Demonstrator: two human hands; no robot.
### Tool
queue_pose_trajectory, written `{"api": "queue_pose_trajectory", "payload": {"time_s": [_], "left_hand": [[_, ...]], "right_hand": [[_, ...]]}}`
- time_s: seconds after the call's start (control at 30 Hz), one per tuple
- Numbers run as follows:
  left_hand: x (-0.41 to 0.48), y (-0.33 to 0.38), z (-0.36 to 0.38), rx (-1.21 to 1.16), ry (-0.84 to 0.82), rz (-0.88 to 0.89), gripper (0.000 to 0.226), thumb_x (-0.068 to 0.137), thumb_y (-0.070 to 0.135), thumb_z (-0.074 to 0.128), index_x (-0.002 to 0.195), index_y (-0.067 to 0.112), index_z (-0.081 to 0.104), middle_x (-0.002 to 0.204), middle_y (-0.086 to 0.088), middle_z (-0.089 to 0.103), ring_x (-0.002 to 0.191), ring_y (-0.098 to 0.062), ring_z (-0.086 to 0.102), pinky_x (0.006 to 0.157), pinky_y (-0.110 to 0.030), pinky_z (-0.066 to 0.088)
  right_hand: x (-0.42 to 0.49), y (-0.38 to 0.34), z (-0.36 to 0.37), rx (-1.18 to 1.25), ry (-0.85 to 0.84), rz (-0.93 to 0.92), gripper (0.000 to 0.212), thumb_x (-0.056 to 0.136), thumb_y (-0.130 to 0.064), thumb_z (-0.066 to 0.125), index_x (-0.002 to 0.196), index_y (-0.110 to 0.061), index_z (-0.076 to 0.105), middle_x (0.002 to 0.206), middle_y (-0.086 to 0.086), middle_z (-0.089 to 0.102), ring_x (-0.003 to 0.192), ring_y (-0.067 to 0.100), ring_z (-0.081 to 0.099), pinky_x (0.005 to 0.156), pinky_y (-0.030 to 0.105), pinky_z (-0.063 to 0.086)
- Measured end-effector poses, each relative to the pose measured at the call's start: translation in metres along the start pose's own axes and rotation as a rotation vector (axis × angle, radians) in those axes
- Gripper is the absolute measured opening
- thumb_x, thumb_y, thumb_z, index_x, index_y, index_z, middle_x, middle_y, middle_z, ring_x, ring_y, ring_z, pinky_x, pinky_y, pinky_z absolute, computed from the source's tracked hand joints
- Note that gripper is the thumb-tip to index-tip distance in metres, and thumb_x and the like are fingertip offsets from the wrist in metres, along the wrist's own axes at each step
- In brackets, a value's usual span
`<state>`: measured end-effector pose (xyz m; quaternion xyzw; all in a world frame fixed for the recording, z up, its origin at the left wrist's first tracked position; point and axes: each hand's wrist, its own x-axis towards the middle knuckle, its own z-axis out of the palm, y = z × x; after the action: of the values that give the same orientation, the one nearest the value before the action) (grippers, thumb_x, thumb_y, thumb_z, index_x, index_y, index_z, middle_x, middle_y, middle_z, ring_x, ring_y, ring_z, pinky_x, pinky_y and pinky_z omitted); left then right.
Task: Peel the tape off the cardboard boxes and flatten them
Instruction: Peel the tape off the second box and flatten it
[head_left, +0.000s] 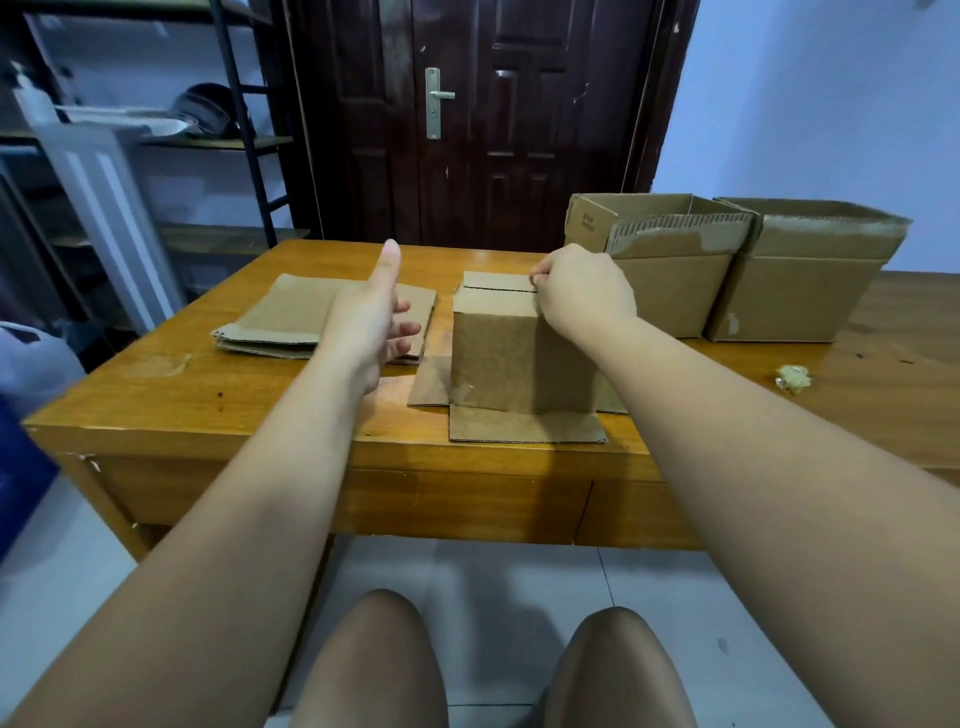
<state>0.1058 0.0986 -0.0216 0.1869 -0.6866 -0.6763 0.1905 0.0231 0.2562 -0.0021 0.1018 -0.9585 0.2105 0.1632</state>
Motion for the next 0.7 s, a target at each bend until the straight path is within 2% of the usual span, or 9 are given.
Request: {"api": "queue_pose_trajectory", "payload": {"time_s": [0.03,0.1,0.17,0.23,0.33,0.43,0.5,0.6,0.7], "left_hand": [[0.0,0.003,0.002,0.03,-0.023,0.061,0.055,0.098,0.054,0.032,0.106,0.007,0.06,0.104,-0.003,0.064,0.07,-0.012,0.055,0.057,-0.021,0.043],[-0.003,0.01,0.009,0.121,-0.024,0.202,0.046,0.102,0.046,0.028,0.08,0.015,0.054,0.079,-0.002,0.063,0.054,-0.009,0.046,0.051,-0.022,0.037],[-0.005,0.02,0.017,0.236,0.016,0.362,0.035,0.103,0.036,0.028,0.082,0.019,0.05,0.068,0.001,0.052,0.057,-0.011,0.045,0.055,-0.027,0.037],[-0.003,0.027,0.027,0.352,0.062,0.472,0.022,0.103,0.027,0.028,0.103,0.023,0.05,0.078,0.001,0.054,0.07,-0.014,0.051,0.062,-0.032,0.042],[-0.005,0.038,0.044,0.476,0.044,0.528,0.028,0.103,0.019,0.032,0.129,0.027,0.04,0.094,-0.003,0.057,0.077,-0.018,0.056,0.068,-0.038,0.05],[-0.004,0.042,0.061,0.595,-0.172,0.531,0.053,0.097,0.0,0.037,0.142,0.026,0.031,0.126,-0.008,0.041,0.089,-0.018,0.052,0.071,-0.03,0.053],[-0.002,0.042,0.069,0.601,-0.278,0.502,0.06,0.093,-0.007,0.036,0.145,0.023,0.03,0.136,-0.004,0.034,0.097,-0.015,0.047,0.066,-0.018,0.047],[0.001,0.038,0.081,0.407,-0.251,0.478,0.042,0.097,0.006,0.047,0.138,0.017,0.047,0.131,-0.001,0.054,0.106,-0.012,0.055,0.076,-0.013,0.046],[0.004,0.035,0.087,0.258,-0.176,0.424,0.031,0.092,0.013,0.061,0.123,0.013,0.062,0.108,0.003,0.065,0.091,-0.008,0.06,0.058,-0.004,0.045]], "right_hand": [[0.0,0.0,0.0,0.0,0.002,-0.001,0.026,0.095,-0.013,0.051,0.116,-0.016,0.066,0.108,0.008,0.067,0.094,0.028,0.063,0.081,0.036,0.055],[-0.001,0.001,0.0,-0.001,0.003,-0.005,0.025,0.095,-0.014,0.052,0.116,-0.016,0.066,0.108,0.008,0.067,0.094,0.027,0.063,0.079,0.035,0.055],[-0.001,0.001,0.0,0.004,-0.001,-0.004,0.025,0.095,-0.014,0.052,0.116,-0.017,0.066,0.107,0.008,0.067,0.093,0.027,0.063,0.078,0.034,0.054],[0.0,0.001,0.001,0.007,0.001,0.001,0.025,0.094,-0.013,0.053,0.115,-0.017,0.066,0.107,0.008,0.067,0.093,0.027,0.063,0.079,0.035,0.055],[0.0,0.001,0.001,-0.007,-0.008,0.0,0.025,0.095,-0.014,0.052,0.117,-0.016,0.065,0.107,0.008,0.067,0.092,0.026,0.063,0.076,0.034,0.053],[-0.002,0.001,0.001,-0.002,-0.025,0.011,0.026,0.096,-0.016,0.051,0.119,-0.016,0.062,0.109,0.009,0.066,0.095,0.028,0.063,0.077,0.036,0.054],[-0.005,0.001,0.0,-0.002,-0.007,-0.005,0.028,0.095,-0.017,0.049,0.121,-0.017,0.06,0.109,0.01,0.067,0.093,0.029,0.063,0.075,0.037,0.054],[-0.011,0.002,-0.003,0.024,0.042,-0.049,0.053,0.096,-0.015,0.048,0.145,-0.022,0.031,0.108,0.008,0.064,0.09,0.03,0.061,0.068,0.034,0.044],[-0.018,0.001,-0.006,0.062,0.109,-0.039,0.078,0.096,-0.017,0.048,0.153,-0.025,-0.004,0.101,0.011,0.065,0.079,0.026,0.059,0.068,0.036,0.048]]}}
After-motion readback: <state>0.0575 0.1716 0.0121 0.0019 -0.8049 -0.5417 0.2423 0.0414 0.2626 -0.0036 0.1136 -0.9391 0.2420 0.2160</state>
